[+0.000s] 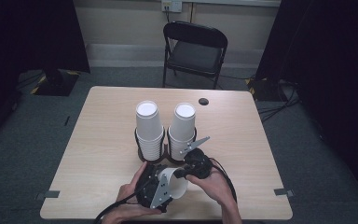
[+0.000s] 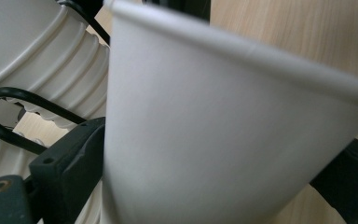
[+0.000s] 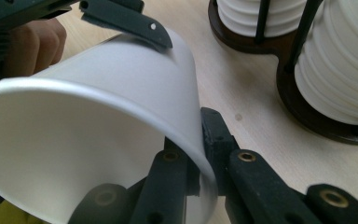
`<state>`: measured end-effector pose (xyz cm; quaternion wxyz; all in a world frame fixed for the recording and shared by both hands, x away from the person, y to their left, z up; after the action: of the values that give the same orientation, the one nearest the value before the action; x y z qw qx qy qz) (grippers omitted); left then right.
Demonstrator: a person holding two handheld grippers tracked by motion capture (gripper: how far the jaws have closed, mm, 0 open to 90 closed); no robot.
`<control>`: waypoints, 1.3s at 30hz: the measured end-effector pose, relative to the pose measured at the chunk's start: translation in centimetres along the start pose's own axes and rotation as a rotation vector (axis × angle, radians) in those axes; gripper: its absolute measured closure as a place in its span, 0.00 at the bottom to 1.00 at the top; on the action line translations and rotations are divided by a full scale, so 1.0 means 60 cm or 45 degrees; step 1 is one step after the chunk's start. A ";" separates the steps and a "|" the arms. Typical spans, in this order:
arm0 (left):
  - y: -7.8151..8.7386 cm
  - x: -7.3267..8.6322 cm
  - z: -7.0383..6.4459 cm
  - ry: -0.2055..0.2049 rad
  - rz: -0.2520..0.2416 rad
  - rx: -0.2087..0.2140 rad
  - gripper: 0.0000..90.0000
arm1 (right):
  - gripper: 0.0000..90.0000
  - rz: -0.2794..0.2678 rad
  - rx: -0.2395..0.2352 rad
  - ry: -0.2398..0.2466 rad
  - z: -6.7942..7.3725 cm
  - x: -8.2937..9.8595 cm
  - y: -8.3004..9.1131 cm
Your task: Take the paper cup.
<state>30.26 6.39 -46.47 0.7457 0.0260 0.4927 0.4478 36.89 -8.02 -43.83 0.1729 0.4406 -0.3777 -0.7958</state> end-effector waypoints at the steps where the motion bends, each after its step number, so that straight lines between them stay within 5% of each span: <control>1: 0.001 0.000 0.002 -0.004 -0.008 -0.006 0.07 | 0.97 0.015 0.000 -0.007 -0.001 -0.002 0.000; 10: 0.002 -0.020 -0.005 -0.001 -0.078 -0.019 0.08 | 0.98 0.093 0.000 -0.034 0.002 -0.015 -0.012; 28: 0.001 -0.029 -0.003 0.039 -0.126 -0.066 0.11 | 0.97 0.043 0.001 -0.043 0.014 -0.020 -0.002; 34: 0.000 -0.025 0.004 0.085 -0.132 -0.065 0.11 | 0.89 0.014 0.007 -0.069 0.012 -0.020 0.000; 39: 0.000 -0.019 0.012 0.199 -0.175 -0.039 0.11 | 0.79 -0.024 0.023 -0.080 0.010 -0.019 0.004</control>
<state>30.68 5.88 -45.30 0.7343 -0.0542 0.5431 0.4036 37.01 -7.24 -42.84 0.1494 0.4205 -0.3860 -0.8074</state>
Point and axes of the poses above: each handheld gripper's, and its own axes: y roughly backward along the jaws, x roughly out of its underside, z roughly to its left, the point moved 3 cm from there along -y, roughly forward along the jaws, and after that the axes turned 5 degrees about -x, right-handed, at the moved point
